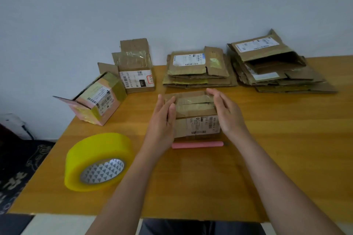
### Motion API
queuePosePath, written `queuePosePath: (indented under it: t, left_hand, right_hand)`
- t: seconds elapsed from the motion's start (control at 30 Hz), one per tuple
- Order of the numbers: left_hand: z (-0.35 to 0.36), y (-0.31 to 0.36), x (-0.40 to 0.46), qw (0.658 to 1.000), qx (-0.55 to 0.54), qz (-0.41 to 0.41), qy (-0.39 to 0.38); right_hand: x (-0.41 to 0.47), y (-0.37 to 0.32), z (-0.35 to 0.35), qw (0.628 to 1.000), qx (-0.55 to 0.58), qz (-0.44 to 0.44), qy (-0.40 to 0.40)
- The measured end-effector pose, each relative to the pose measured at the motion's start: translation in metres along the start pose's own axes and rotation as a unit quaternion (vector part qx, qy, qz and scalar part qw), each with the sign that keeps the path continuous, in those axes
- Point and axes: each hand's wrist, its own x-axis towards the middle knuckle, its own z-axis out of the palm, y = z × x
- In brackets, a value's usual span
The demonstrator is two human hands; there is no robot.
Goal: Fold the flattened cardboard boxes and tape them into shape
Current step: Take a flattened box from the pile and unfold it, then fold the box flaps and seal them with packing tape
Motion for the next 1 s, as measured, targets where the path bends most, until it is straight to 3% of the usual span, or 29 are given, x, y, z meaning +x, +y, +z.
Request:
queuePosePath:
  t: [0.07,0.2,0.37,0.53,0.63,0.7,0.83,0.9,1.0]
  left_hand:
    - [-0.009,0.004,-0.004,0.999,0.046,0.006,-0.014]
    - [-0.031,0.019,-0.015,0.996,0.073,0.045,0.013]
    - [-0.063,0.031,-0.034,0.988,0.054,0.095,0.112]
    - [-0.105,0.017,-0.070,0.945,0.115,0.143,0.272]
    - [-0.118,-0.008,-0.100,0.935,0.084,0.100,0.329]
    - [-0.119,-0.029,-0.116,0.944,0.040,0.008,0.326]
    - [-0.113,-0.071,-0.139,0.935,-0.126,-0.169,0.286]
    - [-0.106,-0.086,-0.146,0.923,-0.201,-0.214,0.247]
    - [-0.096,-0.099,-0.150,0.936,-0.190,-0.213,0.208]
  right_hand:
    - [-0.002,-0.008,-0.006,0.994,-0.098,-0.034,0.020]
    - [-0.005,-0.020,-0.008,0.985,-0.146,-0.076,0.052]
    - [-0.019,-0.037,0.003,0.980,-0.147,-0.112,0.076]
    - [-0.053,-0.063,0.034,0.970,-0.097,-0.192,0.114]
    - [-0.079,-0.071,0.061,0.973,-0.047,-0.222,0.042]
    - [-0.095,-0.071,0.079,0.977,-0.033,-0.205,-0.040]
    - [-0.110,-0.059,0.113,0.973,-0.024,-0.071,-0.217]
    - [-0.113,-0.050,0.124,0.967,-0.002,-0.042,-0.251]
    - [-0.116,-0.045,0.136,0.965,0.035,-0.027,-0.257]
